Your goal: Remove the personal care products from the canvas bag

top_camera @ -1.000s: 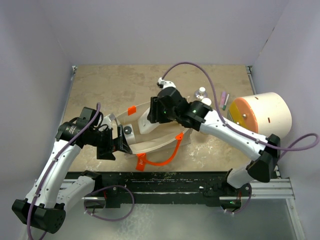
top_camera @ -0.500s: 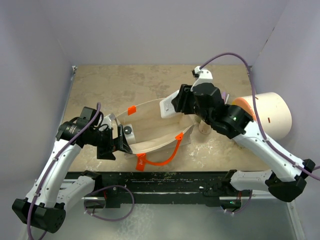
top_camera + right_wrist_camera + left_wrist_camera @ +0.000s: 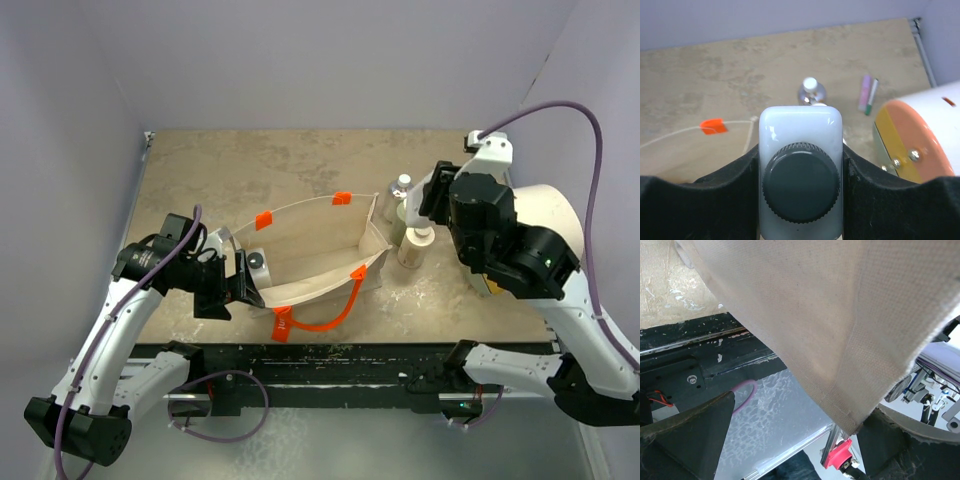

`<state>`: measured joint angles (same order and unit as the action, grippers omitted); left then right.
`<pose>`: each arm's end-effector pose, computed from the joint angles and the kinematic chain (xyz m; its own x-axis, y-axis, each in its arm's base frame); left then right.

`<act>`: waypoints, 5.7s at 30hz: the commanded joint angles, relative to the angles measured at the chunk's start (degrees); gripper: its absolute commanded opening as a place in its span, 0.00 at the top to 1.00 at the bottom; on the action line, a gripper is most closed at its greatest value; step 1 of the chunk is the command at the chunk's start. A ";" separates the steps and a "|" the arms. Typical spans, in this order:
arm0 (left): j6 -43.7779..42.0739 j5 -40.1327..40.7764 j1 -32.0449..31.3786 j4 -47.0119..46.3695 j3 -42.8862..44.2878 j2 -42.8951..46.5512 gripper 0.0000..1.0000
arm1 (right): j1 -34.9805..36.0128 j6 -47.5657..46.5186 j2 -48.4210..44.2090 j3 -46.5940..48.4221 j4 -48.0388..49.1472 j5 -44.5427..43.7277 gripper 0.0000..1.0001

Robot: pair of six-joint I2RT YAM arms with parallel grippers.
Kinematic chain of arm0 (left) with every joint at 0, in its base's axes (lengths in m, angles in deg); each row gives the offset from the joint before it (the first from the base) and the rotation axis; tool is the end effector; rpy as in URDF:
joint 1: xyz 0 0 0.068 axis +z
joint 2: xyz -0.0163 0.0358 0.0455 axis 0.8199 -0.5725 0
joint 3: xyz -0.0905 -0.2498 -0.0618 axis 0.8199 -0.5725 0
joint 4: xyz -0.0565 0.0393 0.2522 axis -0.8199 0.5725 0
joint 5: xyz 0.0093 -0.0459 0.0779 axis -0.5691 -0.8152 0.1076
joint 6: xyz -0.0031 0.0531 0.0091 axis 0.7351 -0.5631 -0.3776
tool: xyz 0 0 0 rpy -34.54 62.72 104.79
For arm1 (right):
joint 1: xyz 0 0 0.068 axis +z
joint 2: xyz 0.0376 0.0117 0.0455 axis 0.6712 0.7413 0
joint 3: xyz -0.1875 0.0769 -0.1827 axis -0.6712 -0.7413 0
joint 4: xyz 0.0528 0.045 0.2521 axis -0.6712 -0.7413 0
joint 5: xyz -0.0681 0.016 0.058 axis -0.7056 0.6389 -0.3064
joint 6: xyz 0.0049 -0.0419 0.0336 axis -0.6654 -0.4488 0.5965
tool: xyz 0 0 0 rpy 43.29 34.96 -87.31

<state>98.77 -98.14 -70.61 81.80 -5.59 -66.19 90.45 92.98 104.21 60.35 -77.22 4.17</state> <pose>0.1258 -0.0537 0.3041 -0.9791 -0.1984 -0.0439 -0.1355 0.7986 -0.5865 0.1302 0.1069 0.4962 -0.1529 0.2611 -0.9531 0.0325 0.9653 0.2592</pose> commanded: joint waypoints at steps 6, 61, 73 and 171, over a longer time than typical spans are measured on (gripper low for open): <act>-1.34 1.04 -0.19 -1.16 1.65 -0.25 0.00 | -0.04 28.33 -3.77 -10.35 -14.86 -1.18 1.00; 4.87 9.55 -0.19 3.97 7.37 4.59 0.01 | -8.81 16.34 -8.15 -30.23 1.33 -1.13 0.00; 4.47 8.91 -0.15 4.14 7.55 4.85 0.06 | -4.51 -3.18 4.17 -13.17 19.18 30.21 0.00; 4.49 11.86 -0.20 -1.47 10.13 4.46 0.00 | 11.32 14.47 10.05 5.83 5.25 17.85 1.00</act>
<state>103.36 -85.11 -70.59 84.51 3.81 -61.65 102.12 113.65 121.59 61.93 -77.72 25.13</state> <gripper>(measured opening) 0.997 0.520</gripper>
